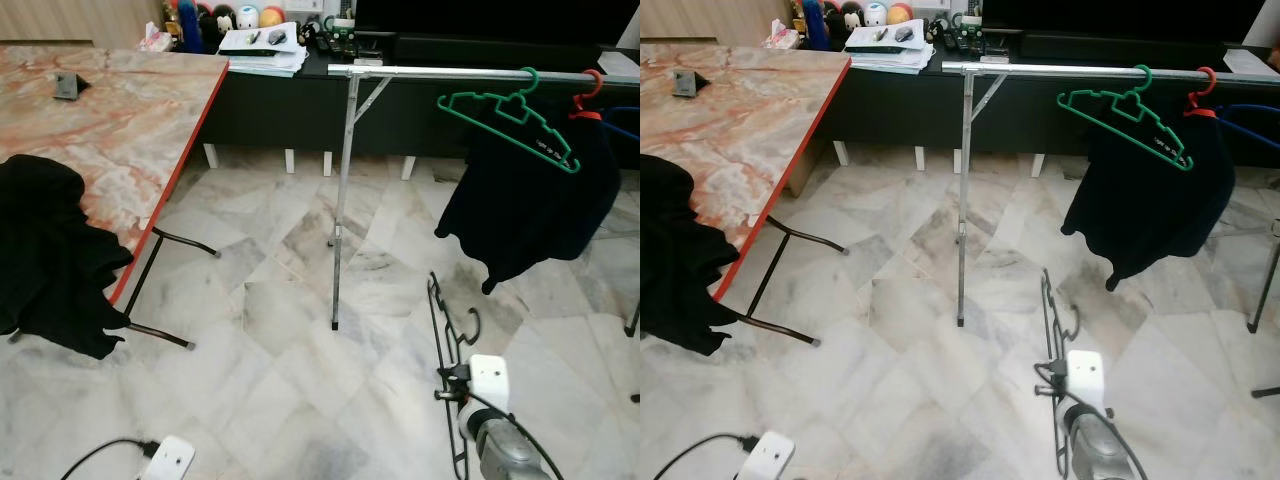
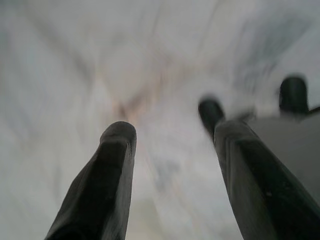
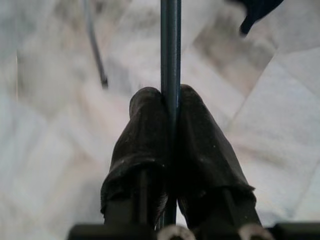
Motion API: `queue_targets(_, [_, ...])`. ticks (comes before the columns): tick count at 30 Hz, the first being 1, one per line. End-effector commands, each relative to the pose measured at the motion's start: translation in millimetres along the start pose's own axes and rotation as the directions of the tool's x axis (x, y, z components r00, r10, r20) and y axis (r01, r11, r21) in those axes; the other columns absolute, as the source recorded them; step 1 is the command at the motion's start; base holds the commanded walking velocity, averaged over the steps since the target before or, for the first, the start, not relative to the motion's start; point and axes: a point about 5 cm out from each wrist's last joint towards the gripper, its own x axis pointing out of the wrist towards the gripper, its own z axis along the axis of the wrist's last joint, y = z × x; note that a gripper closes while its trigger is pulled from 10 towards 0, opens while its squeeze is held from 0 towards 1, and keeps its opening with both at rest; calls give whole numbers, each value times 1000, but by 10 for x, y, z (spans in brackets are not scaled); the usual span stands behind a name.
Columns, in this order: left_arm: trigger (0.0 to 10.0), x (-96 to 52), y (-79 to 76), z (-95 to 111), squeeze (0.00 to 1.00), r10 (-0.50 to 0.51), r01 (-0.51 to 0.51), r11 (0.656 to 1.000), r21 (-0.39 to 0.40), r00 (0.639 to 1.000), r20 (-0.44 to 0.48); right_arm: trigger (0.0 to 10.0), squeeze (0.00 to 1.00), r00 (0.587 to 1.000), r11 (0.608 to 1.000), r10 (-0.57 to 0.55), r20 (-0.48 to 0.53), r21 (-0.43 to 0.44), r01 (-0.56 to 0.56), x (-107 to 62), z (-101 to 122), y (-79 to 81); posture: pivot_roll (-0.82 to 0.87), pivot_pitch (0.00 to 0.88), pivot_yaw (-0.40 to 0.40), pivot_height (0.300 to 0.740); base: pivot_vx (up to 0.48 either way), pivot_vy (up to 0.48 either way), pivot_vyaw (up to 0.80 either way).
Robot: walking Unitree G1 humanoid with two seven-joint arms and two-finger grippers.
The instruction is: Hang hanger
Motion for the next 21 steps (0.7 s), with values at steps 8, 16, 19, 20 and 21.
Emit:
queue_targets(8, [10000,-82,-198,-489,0,16,-42,985,-167,988,-152,10000,0,967,896,-253,-16,372,240,-20,24,-241,29,172,-75,740,0,0,0])
queue_targets(16, [10000,-45,-274,-455,0,-5,-20,986,-163,989,-150,10000,0,956,868,-294,9,421,263,-20,62,-243,17,141,-58,740,66,0,0])
queue_targets(19, [10000,-34,-308,-443,0,-17,-5,988,-153,989,-146,10000,0,952,861,-307,-7,425,281,-34,21,-218,19,135,-54,740,286,0,0])
queue_targets(20, [10000,-34,-308,-443,0,-17,-5,988,-153,989,-146,10000,0,952,861,-307,-7,425,281,-34,21,-218,19,135,-54,740,300,0,0])
queue_targets(21, [10000,-33,-320,-450,0,-14,-10,987,-161,989,-148,10000,0,949,852,-316,-19,433,293,-44,-8,-209,19,135,-54,740,319,0,0])
